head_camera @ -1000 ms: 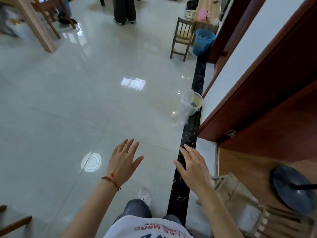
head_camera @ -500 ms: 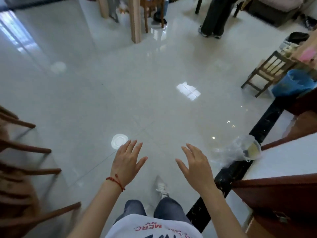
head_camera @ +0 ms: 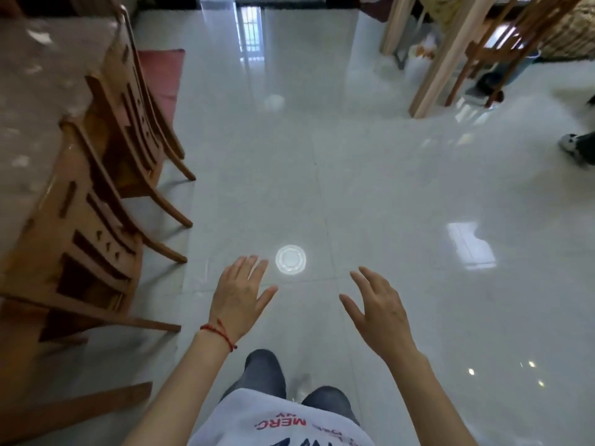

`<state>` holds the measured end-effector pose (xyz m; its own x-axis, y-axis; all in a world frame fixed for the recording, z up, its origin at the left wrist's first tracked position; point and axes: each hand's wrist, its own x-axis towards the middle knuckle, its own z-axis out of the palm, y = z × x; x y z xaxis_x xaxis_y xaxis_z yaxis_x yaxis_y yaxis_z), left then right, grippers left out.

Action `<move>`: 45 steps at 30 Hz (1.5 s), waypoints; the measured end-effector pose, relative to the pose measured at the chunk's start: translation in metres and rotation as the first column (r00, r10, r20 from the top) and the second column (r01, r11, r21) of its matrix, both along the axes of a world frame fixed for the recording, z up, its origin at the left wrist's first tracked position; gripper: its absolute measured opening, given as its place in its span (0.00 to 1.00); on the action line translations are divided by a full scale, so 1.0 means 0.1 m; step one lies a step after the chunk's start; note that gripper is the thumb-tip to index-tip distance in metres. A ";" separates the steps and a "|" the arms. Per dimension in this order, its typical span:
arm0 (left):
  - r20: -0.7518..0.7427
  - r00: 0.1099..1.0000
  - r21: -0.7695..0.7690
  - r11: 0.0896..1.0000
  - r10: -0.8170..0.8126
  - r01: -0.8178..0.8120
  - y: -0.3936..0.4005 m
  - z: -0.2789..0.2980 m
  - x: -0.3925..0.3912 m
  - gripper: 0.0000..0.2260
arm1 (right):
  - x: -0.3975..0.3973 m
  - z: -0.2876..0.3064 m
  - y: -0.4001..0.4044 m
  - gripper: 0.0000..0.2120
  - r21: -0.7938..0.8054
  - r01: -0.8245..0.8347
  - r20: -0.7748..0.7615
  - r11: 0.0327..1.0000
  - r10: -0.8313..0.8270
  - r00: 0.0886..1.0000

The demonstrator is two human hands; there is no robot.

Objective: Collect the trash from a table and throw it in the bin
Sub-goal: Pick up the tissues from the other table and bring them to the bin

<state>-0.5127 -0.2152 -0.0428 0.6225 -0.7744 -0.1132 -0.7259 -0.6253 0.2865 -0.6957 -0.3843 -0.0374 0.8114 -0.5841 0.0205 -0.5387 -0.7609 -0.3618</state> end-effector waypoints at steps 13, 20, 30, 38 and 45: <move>0.010 0.999 0.013 0.999 0.045 -0.045 -1.16 -0.14 1.53 0.33 | 1.69 -0.09 -1.26 0.25 -0.014 -0.068 0.016 0.998 0.068 0.998; 0.029 0.999 0.017 0.999 0.028 -0.028 -1.79 -0.09 2.73 0.34 | 2.90 -0.03 -1.93 0.26 -0.004 -0.056 0.017 0.998 0.056 0.998; 0.018 0.995 0.020 0.994 0.103 -0.104 -2.76 -0.11 4.06 0.34 | 4.19 -0.02 -3.06 0.28 -0.002 -0.057 -0.017 0.998 0.057 0.998; 0.010 0.983 0.013 0.983 0.184 -0.184 -3.67 -0.09 5.05 0.34 | 5.32 0.00 -4.07 0.24 0.014 -0.118 -0.014 0.993 0.119 0.993; 0.003 0.968 -0.002 0.968 0.250 -0.250 -4.25 -0.02 5.83 0.35 | 6.20 0.03 -4.74 0.24 0.020 -0.173 -0.018 0.985 0.173 0.985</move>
<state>0.0705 -0.6405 -0.0444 0.7968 -0.5942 -0.1098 -0.5474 -0.7868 0.2850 -0.0755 -0.8582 -0.0347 0.9004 -0.4351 -0.0056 -0.4066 -0.8367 -0.3669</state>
